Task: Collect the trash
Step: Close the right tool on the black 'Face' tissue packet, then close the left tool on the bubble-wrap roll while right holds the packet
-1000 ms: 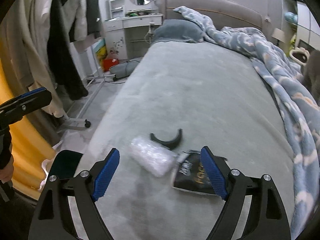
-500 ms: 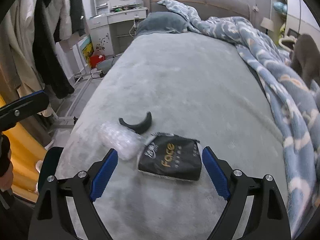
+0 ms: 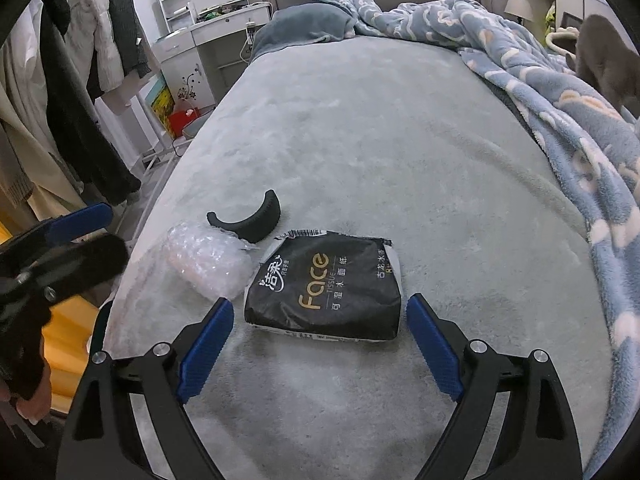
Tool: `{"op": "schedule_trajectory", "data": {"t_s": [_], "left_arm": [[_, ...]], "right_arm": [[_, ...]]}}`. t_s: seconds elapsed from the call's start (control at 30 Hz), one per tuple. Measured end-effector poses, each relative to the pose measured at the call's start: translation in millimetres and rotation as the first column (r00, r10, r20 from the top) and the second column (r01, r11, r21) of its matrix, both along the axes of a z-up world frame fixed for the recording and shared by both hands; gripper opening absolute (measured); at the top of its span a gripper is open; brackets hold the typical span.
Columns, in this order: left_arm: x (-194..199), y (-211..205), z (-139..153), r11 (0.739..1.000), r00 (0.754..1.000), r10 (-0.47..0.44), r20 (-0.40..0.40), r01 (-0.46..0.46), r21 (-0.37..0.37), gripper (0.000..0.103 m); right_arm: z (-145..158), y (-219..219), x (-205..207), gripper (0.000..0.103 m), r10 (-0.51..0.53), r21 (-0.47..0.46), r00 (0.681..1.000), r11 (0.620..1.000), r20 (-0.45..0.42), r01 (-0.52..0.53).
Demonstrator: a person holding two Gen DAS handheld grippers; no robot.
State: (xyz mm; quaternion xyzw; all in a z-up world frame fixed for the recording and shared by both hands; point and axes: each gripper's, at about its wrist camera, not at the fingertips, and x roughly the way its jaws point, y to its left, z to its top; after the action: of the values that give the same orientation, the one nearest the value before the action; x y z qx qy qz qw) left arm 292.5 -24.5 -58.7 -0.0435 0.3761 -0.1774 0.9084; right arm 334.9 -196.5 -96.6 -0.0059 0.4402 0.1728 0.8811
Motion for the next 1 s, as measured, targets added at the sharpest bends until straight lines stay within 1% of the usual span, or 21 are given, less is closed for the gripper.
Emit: {"op": "schedule_trajectory", "data": {"t_s": [0.1, 0.17, 0.27, 0.37, 0.47, 0.67, 0.87, 1.0], "left_arm": [[2, -5, -5, 1.0, 1.0, -0.011, -0.006, 0.011, 0.015, 0.091], [3, -7, -8, 1.0, 1.0, -0.02, -0.012, 0.02, 0.016, 0.091], [3, -6, -9, 1.0, 1.0, -0.023, -0.016, 0.023, 0.013, 0.091], [5, -8, -12, 1.0, 0.999, -0.023, -0.026, 0.024, 0.013, 0.091], [6, -14, -14, 0.999, 0.999, -0.027, -0.03, 0.028, 0.028, 0.091], [10, -23, -17, 0.999, 0.999, -0.035, -0.042, 0.036, 0.027, 0.089], [13, -35, -23, 0.998, 0.997, -0.046, -0.06, 0.049, 0.039, 0.084], [17, -41, -29, 0.997, 0.996, -0.039, -0.08, 0.044, 0.064, 0.076]], "right_arm": [[-3, 2, 3, 0.089, 0.006, -0.001, 1.0, 1.0, -0.009, -0.006], [-5, 2, 3, 0.077, 0.002, -0.009, 1.0, 1.0, -0.013, -0.002], [-4, -2, 6, 0.074, 0.007, 0.008, 1.0, 1.0, -0.02, -0.006], [-1, -5, 4, 0.073, 0.015, 0.02, 1.0, 1.0, -0.019, -0.014], [2, -6, 1, 0.073, 0.019, 0.008, 1.0, 1.0, -0.008, -0.019], [8, -22, 0, 0.073, 0.001, 0.004, 1.0, 1.0, 0.011, -0.001], [17, -45, 0, 0.073, -0.034, 0.019, 0.999, 0.999, 0.033, 0.033], [19, -56, 2, 0.073, -0.047, 0.033, 0.998, 0.998, 0.036, 0.046]]}}
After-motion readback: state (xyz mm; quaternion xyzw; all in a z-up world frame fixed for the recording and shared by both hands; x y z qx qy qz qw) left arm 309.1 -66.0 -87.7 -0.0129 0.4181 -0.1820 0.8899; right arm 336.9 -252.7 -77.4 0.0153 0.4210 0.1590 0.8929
